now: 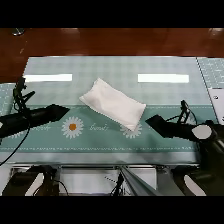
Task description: Fold the shirts.
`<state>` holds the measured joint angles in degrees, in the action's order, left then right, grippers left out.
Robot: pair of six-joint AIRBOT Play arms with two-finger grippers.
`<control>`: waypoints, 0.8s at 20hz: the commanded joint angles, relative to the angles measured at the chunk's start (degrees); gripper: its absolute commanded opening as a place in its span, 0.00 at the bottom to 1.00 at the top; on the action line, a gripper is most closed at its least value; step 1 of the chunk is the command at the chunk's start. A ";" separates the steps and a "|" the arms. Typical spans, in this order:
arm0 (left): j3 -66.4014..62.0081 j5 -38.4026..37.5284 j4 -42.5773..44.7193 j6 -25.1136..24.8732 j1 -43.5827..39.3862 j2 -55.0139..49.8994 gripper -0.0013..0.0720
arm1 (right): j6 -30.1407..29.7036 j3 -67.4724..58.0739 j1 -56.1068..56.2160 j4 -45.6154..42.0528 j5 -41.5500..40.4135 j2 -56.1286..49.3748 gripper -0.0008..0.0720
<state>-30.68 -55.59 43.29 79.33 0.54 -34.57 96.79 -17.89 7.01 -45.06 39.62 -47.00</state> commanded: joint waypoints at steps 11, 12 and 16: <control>0.02 1.09 -2.56 -0.70 -0.20 -1.51 0.04 | -19.32 -25.38 7.37 11.85 8.24 -36.26 0.19; 0.02 1.09 -2.58 -0.68 -0.20 -1.51 0.04 | -21.77 -28.20 7.89 11.96 9.31 -36.92 0.05; 0.02 1.09 -2.56 -0.70 -0.20 -1.51 0.04 | -18.84 -47.80 6.29 2.73 19.32 -36.92 0.05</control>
<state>-30.68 -54.52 40.73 78.67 0.36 -36.05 76.95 -53.78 13.56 -36.77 51.90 -82.70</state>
